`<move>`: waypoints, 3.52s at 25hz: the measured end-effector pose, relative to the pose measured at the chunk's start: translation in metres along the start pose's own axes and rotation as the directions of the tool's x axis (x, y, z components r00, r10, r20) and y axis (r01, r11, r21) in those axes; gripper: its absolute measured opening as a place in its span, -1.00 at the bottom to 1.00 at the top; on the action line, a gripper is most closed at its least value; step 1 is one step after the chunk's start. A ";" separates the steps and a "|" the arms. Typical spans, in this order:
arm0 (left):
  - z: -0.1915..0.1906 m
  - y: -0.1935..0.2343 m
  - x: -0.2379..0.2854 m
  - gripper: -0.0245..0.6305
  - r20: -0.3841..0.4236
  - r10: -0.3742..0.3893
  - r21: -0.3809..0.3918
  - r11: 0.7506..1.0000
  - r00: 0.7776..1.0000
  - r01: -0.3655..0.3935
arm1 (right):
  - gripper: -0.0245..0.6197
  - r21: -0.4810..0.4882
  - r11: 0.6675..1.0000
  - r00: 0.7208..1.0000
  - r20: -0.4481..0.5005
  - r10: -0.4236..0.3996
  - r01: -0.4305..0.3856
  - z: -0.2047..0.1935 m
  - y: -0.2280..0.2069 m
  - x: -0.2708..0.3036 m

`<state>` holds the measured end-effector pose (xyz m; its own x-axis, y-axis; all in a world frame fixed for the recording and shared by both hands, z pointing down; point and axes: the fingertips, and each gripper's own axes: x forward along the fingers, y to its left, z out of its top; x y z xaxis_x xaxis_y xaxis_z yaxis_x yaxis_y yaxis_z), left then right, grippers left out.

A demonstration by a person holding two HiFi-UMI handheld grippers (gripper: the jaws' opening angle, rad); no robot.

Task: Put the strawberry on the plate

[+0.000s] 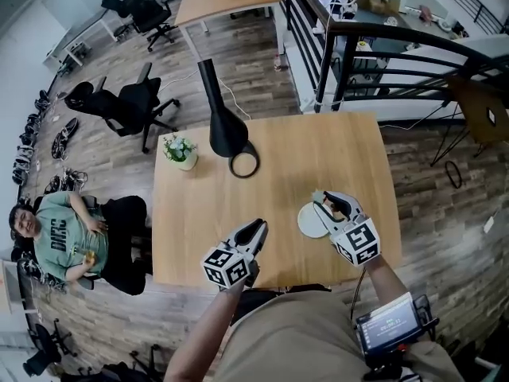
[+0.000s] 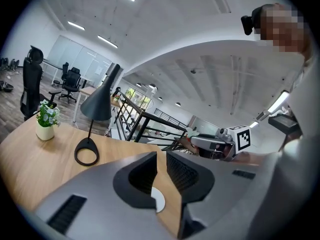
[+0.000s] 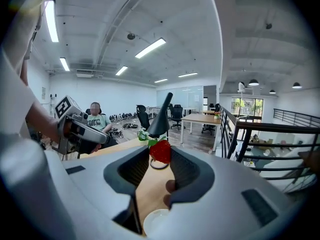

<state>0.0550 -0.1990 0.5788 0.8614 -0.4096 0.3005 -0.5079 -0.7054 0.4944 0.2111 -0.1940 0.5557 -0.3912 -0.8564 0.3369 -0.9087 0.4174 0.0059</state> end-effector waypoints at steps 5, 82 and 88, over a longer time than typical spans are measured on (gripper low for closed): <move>-0.005 -0.007 0.019 -0.79 -0.035 -0.028 0.007 1.000 0.999 0.028 | -0.49 0.016 0.999 0.998 -0.037 -0.046 0.046 -0.024 -0.014 -0.011; -0.102 0.020 0.047 -0.79 -0.288 0.053 0.000 0.998 0.956 -0.056 | -0.24 0.108 0.994 0.823 -0.565 0.061 0.000 -0.323 -0.006 0.078; -0.089 0.020 0.041 -0.79 -0.242 0.053 -0.020 0.998 0.969 -0.060 | -0.24 0.097 0.994 0.924 -0.383 -0.018 0.059 -0.251 -0.014 0.068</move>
<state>0.0792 -0.1785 0.6742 0.8053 -0.2945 0.5145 -0.5585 -0.6678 0.4920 0.2342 -0.1820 0.8153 -0.2894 -0.6820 0.6716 -0.9401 0.3346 -0.0653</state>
